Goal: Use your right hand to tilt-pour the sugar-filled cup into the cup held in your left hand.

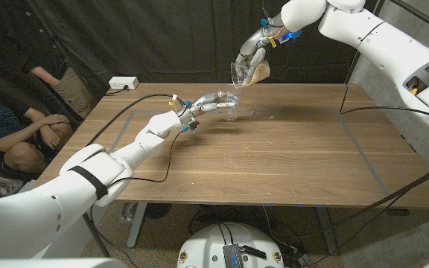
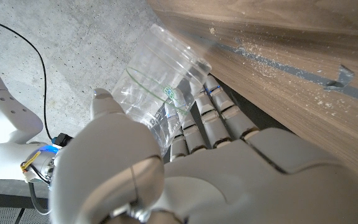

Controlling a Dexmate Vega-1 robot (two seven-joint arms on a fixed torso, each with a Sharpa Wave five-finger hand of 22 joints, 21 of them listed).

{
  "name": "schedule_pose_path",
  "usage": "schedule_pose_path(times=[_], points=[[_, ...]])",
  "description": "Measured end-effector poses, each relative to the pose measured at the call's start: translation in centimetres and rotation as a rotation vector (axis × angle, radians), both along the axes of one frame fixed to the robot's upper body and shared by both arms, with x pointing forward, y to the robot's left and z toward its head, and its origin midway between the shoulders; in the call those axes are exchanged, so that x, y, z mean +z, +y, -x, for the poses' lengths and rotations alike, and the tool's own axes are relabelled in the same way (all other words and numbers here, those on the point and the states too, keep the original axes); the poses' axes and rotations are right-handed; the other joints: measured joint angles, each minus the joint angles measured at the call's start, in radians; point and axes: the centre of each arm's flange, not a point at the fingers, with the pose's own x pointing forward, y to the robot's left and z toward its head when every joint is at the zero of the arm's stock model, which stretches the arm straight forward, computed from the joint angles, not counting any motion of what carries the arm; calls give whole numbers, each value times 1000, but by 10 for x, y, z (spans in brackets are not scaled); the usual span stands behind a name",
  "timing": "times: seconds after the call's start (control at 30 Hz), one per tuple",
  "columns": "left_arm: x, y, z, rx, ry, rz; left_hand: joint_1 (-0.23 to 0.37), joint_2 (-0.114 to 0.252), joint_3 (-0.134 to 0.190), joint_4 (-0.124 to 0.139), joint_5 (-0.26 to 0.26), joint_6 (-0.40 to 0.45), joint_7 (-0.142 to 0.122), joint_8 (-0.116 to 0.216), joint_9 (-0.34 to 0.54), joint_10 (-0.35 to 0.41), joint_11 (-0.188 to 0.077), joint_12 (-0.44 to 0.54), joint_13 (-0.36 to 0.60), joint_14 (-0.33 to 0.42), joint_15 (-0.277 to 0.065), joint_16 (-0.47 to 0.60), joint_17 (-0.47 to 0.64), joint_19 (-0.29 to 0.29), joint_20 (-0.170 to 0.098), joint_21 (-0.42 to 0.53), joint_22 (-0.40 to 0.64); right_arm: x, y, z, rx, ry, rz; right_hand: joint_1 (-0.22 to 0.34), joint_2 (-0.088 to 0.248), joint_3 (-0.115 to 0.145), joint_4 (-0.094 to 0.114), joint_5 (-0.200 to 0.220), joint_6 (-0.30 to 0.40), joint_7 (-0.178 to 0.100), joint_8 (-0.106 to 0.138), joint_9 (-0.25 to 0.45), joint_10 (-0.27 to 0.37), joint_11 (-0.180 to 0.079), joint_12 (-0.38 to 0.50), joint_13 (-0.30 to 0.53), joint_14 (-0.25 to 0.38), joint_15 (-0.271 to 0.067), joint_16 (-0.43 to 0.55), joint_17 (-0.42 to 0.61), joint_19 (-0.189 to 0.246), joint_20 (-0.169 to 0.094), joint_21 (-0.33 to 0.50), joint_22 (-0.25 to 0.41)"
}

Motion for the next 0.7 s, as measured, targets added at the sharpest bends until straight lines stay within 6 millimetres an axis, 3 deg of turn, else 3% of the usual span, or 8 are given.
schedule_pose_path(times=[0.7], points=[[0,-8,-1,-4,8,-10,0,0,0,0,0,0,0,0,0,0,0,4,-1,0,0,0,0,0,0,0,0,0,3,0,-4,-18,79,7,-1,4,-4,-3,18,3,5,-1,9,-9,1,-2,10,1,0,9,0,0,0,0]])
